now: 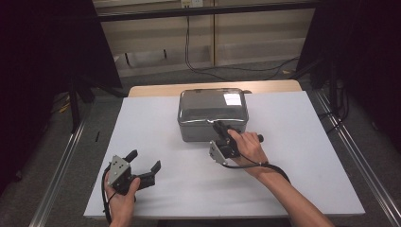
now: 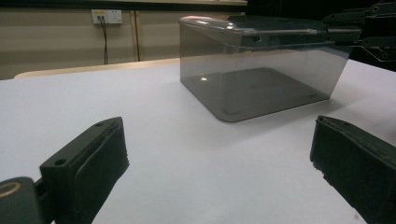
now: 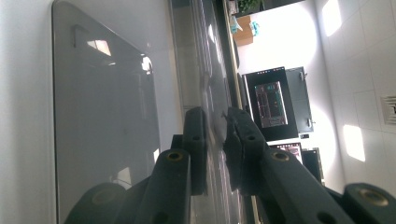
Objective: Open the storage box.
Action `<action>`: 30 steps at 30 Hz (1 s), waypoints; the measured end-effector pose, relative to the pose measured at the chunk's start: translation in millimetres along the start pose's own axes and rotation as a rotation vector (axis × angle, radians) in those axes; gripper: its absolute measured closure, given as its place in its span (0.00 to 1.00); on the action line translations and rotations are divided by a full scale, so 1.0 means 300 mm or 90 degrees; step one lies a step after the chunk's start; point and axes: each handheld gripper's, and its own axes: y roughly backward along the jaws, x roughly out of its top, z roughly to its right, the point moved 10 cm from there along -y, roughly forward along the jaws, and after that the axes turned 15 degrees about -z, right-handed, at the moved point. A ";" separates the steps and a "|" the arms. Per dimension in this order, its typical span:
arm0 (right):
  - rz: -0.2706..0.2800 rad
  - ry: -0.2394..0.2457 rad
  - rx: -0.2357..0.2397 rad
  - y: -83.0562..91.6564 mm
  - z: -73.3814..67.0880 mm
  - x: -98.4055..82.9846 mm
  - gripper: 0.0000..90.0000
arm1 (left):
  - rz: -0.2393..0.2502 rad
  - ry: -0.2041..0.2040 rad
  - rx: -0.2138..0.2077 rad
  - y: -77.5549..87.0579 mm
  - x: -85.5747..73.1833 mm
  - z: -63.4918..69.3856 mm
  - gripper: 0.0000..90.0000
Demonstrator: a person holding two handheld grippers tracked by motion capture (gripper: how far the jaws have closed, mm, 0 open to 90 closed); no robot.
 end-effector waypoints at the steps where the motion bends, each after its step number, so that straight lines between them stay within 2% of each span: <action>1: 0.001 -0.002 -0.001 0.000 0.003 0.001 0.88 | -0.002 -0.004 -0.001 -0.001 0.001 0.000 0.04; 7: 0.004 -0.006 -0.006 0.000 0.008 0.002 0.89 | 0.013 -0.012 -0.009 -0.009 0.030 0.017 0.06; 14: 0.004 -0.010 -0.008 0.002 0.017 0.002 0.89 | 0.009 -0.012 -0.020 -0.027 0.062 0.037 0.07; 18: 0.005 -0.011 -0.010 0.003 0.023 0.005 0.89 | 0.009 -0.020 -0.036 -0.037 0.085 0.050 0.07; 20: 0.005 -0.012 -0.011 0.004 0.028 0.005 0.89 | 0.005 -0.034 -0.035 -0.039 0.094 0.057 0.07; 22: 0.006 -0.012 -0.012 0.004 0.032 0.005 0.89 | 0.015 -0.041 -0.052 -0.040 0.109 0.073 0.07; 24: 0.009 -0.011 -0.016 0.005 0.035 0.006 0.90 | 0.017 -0.043 -0.057 -0.043 0.120 0.080 0.07; 25: 0.008 -0.008 -0.016 0.004 0.035 0.004 0.90 | 0.016 -0.054 -0.057 -0.044 0.124 0.081 0.06; 30: 0.010 -0.015 -0.016 0.005 0.040 0.005 0.90 | 0.020 -0.050 -0.071 -0.069 0.147 0.078 0.06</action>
